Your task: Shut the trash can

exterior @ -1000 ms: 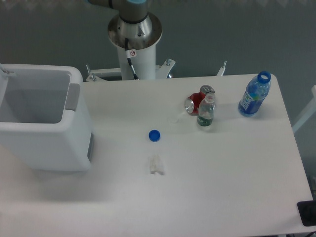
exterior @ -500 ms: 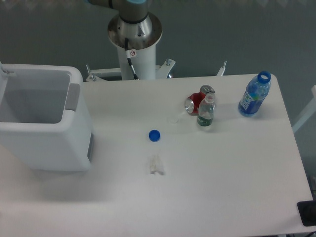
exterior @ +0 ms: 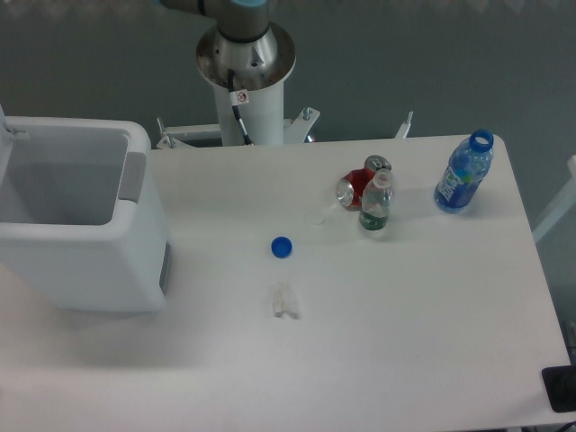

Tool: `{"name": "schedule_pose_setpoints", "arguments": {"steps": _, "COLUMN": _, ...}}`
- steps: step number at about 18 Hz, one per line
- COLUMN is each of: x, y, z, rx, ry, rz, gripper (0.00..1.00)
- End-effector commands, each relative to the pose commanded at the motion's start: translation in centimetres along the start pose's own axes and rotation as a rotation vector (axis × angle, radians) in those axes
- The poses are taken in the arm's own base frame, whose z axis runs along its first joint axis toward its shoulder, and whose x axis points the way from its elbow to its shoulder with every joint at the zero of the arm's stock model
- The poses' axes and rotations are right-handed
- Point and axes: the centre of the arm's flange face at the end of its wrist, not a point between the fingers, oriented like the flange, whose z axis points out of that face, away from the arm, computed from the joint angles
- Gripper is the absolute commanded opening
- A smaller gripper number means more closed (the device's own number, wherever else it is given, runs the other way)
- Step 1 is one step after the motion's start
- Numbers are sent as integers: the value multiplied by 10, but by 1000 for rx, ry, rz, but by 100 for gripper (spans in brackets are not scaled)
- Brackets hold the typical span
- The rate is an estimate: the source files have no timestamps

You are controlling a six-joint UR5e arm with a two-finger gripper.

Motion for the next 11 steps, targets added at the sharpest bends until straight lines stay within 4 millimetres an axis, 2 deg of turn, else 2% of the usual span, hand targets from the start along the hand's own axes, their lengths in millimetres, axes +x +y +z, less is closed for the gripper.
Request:
{"name": "schedule_pose_setpoints", "arguments": {"steps": 6, "x": -22, "y": 6, "z": 3, "rx": -10, "ry": -22, "rz": -39, "gripper": 0}}
{"name": "schedule_pose_setpoints", "arguments": {"steps": 11, "x": -31, "y": 12, "z": 12, "rx": -32, "ry": -28, "rz": -58, "gripper": 0}}
